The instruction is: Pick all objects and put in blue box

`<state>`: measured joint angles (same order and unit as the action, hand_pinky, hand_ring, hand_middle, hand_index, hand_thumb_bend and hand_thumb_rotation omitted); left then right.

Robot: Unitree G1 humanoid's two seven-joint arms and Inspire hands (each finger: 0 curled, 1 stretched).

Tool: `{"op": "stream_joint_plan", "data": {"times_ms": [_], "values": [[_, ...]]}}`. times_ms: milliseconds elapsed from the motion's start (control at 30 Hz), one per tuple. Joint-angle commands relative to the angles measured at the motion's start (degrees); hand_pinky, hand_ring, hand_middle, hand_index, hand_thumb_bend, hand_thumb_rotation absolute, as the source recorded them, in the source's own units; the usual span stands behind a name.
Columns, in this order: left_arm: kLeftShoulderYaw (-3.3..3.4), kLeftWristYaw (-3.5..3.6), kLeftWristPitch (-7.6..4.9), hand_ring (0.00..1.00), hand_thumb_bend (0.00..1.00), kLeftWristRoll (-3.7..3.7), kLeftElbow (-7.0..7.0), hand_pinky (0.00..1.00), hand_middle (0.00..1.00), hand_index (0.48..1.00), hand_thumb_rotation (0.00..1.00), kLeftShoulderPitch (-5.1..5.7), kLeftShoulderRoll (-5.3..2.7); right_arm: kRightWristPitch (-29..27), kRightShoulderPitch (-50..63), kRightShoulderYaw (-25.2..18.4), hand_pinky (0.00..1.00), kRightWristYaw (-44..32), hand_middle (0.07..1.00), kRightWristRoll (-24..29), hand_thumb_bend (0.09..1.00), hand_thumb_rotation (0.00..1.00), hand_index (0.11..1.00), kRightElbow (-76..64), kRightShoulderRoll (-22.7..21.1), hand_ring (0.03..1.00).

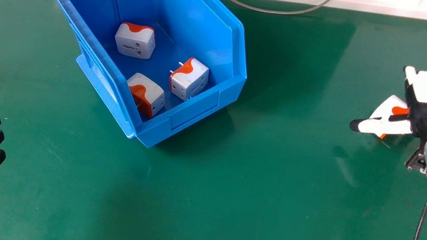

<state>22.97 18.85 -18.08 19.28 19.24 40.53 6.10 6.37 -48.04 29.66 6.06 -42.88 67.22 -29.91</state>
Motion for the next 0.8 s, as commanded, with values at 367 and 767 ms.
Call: {"op": "stream_joint_plan", "data": {"times_ms": [367,767], "values": [[1.43,0.34,-0.87,0.98,0.89,0.42,0.76,0.97,0.98,1.0,1.0,1.26,0.5,-2.1,-0.3,2.1,0.8,-0.6,0.947,-0.7,0.721,0.78,0.956,1.0,-1.2,0.897],[1.82,0.33,-0.87,0.98,0.9,0.62,1.59,0.98,0.98,1.0,1.0,2.4,0.4,-1.5,0.3,0.8,0.78,-0.4,0.933,0.6,0.707,0.77,0.936,1.2,-1.7,0.885]]}}
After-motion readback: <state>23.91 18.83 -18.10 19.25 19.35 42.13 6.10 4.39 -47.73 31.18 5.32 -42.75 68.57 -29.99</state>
